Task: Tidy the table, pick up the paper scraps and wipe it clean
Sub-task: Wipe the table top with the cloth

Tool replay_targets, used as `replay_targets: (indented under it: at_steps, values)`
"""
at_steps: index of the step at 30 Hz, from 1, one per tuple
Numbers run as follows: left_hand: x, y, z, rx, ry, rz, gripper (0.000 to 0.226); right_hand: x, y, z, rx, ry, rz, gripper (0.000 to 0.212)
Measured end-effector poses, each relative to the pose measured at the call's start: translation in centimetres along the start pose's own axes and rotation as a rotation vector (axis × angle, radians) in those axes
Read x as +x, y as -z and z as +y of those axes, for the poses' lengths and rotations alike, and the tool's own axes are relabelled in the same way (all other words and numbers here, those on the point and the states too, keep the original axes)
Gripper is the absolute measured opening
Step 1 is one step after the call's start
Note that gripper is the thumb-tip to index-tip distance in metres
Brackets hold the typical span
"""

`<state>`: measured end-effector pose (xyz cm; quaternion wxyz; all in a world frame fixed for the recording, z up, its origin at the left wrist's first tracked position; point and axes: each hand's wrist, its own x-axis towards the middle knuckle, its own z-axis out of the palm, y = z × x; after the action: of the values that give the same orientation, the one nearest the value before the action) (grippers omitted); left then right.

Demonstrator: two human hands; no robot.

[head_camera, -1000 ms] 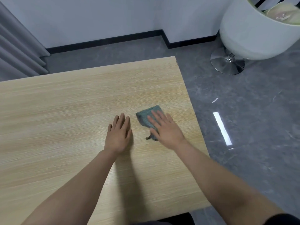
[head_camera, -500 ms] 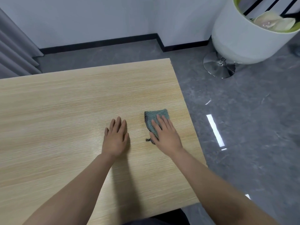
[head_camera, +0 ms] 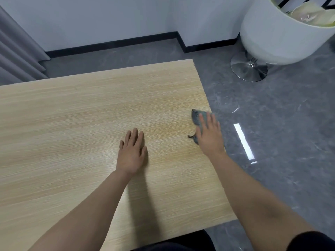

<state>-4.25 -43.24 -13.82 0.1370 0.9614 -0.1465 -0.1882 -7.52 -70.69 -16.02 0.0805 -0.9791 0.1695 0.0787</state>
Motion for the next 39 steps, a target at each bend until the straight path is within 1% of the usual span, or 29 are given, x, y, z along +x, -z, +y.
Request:
replay_targets:
  at_steps: [3,4,5,7,8,10,12,13,14,15,16,17,19,20,21,22,23,25,28,30,32,33,34,37,39]
  values:
    - [-0.2,0.0,-0.1,0.013,-0.003,-0.014,0.056,-0.3,-0.2,-0.7,0.111,-0.229,0.005,0.053]
    - [-0.3,0.0,-0.2,0.014,-0.008,-0.015,0.057,-0.7,-0.4,-1.4,0.098,-0.243,0.02,0.054]
    - [-0.4,0.0,-0.2,0.012,-0.012,-0.015,0.057,-1.4,-0.5,-2.5,0.058,-0.191,0.039,0.054]
    - [-0.7,0.0,-0.3,0.017,-0.015,-0.022,0.057,-3.5,-0.8,-5.2,0.014,0.058,0.049,0.058]
    - [-0.8,-0.1,-0.4,0.018,-0.016,-0.021,0.057,-4.8,-1.2,-6.7,0.006,0.187,0.038,0.058]
    - [-1.2,-0.2,-0.3,0.004,-0.014,-0.016,0.057,-7.1,-1.6,-8.4,0.019,0.361,-0.042,0.057]
    - [-1.5,-0.3,-0.2,-0.008,-0.013,-0.014,0.057,-7.0,-1.3,-7.3,0.028,0.487,-0.091,0.054]
    - [-1.6,-0.3,-0.1,-0.01,-0.011,-0.014,0.057,-6.2,-1.1,-5.9,0.013,0.516,-0.088,0.054]
    - [-1.6,-0.3,0.0,-0.007,-0.007,-0.016,0.056,-5.4,-1.0,-4.3,-0.001,0.499,-0.066,0.055]
    - [-1.7,-0.4,0.0,-0.001,-0.002,-0.019,0.056,-4.6,-0.7,-2.5,-0.005,0.413,-0.032,0.056]
    - [-1.7,-0.4,0.1,0.005,0.004,-0.02,0.056,-3.8,-0.4,-0.6,-0.002,0.297,0.023,0.056]
    - [-1.8,-0.5,0.2,0.01,0.009,-0.019,0.056,-3.4,-0.1,1.2,0.007,0.17,0.035,0.053]
    - [-2.1,-0.6,0.4,0.01,0.013,-0.016,0.055,-3.5,0.1,3.1,0.104,-0.051,-0.021,0.051]
    - [-2.3,-0.7,0.4,0.008,0.013,-0.012,0.055,-3.6,0.1,3.1,0.143,-0.13,-0.034,0.05]
    - [-2.5,-0.8,0.5,0.011,0.014,-0.008,0.055,-4.0,0.1,2.4,0.149,-0.166,-0.016,0.051]
    - [-2.6,-0.9,0.6,0.013,0.018,-0.007,0.054,-4.5,-0.1,1.3,0.115,-0.142,0.018,0.053]
    - [-2.8,-1.0,0.7,0.012,0.023,-0.008,0.054,-5.2,-0.4,-0.2,0.075,-0.074,0.044,0.055]
    - [-3.2,-1.2,0.8,0.009,0.032,-0.008,0.054,-7.3,-1.3,-4.0,0.042,0.156,0.039,0.056]
    - [-4.0,-1.5,1.0,0.034,0.036,-0.003,0.052,-10.4,-1.8,-7.6,0.049,0.396,-0.073,0.053]
    - [-4.6,-1.8,1.2,0.042,0.052,0.008,0.051,-10.5,-1.7,-6.7,0.008,0.521,-0.106,0.051]
    - [-5.0,-2.1,1.5,0.032,0.077,0.013,0.051,-9.3,-1.2,-4.1,-0.004,0.553,-0.133,0.052]
    - [-5.2,-2.3,1.7,0.021,0.087,0.019,0.05,-8.7,-0.9,-2.6,-0.009,0.522,-0.124,0.054]
    - [-5.3,-2.4,1.9,0.009,0.098,0.024,0.05,-8.3,-0.6,-1.0,-0.011,0.451,-0.11,0.056]
    - [-5.7,-2.7,2.1,-0.001,0.121,0.02,0.05,-8.1,-0.2,3.1,0.047,0.153,-0.062,0.05]
    - [-6.0,-2.8,2.2,0.009,0.111,0.009,0.051,-8.4,0.1,4.2,0.108,-0.016,-0.087,0.05]
